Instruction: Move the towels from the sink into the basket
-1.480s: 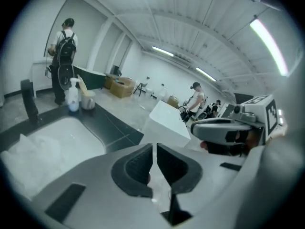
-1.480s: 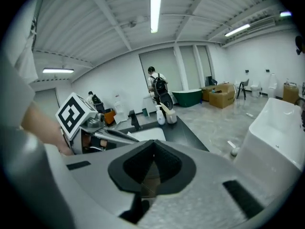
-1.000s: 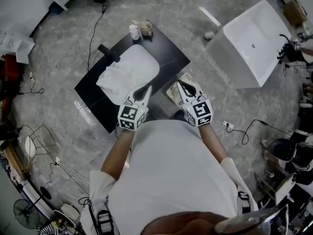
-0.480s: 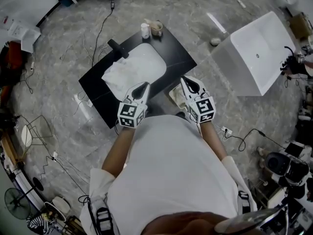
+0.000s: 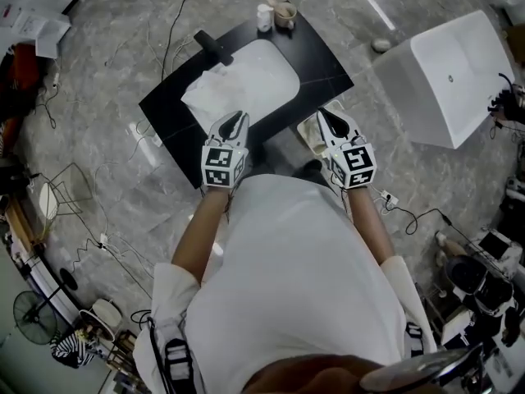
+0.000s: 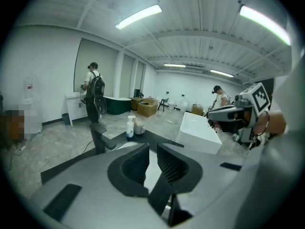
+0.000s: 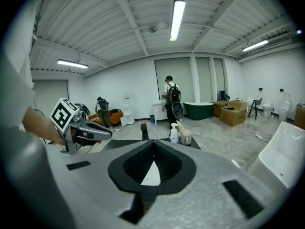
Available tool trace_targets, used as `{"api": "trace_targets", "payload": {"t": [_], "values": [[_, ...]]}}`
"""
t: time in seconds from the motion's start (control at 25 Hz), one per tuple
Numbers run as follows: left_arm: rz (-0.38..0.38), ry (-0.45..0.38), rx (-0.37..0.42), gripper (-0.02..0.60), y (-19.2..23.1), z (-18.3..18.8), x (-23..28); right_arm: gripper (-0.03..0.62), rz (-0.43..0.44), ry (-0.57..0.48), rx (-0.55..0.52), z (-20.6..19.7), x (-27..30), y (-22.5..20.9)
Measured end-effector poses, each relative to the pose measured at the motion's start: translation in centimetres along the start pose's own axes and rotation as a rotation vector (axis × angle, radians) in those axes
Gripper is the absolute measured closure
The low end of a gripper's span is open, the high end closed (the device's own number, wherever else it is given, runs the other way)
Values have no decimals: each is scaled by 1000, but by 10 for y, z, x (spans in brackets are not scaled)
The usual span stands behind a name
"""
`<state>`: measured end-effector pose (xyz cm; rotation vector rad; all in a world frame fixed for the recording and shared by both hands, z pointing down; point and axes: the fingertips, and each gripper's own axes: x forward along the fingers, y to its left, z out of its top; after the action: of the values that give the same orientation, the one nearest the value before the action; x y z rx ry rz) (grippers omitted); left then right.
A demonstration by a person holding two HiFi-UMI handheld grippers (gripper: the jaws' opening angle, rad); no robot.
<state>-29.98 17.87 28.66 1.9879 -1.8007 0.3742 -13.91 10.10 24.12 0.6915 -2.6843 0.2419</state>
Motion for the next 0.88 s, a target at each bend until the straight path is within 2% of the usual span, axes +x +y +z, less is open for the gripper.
{"api": "trace_targets", "payload": {"t": [0.2,0.28,0.44,0.6,0.88], "values": [[24,79,5,543,44,-32,17,595,10,47,17,-23,29,10],[30,120,7,458,60,-48,24,595,15,73,33,-34,41,15],[37,201,23,419,89,-83,42,595,38,121,44,-51,64,32],[49,276,24,317,119,-114,69,595,53,163,45,-66,87,44],[103,434,13,213,178,-172,125,595,49,197,79,-81,118,54]]}}
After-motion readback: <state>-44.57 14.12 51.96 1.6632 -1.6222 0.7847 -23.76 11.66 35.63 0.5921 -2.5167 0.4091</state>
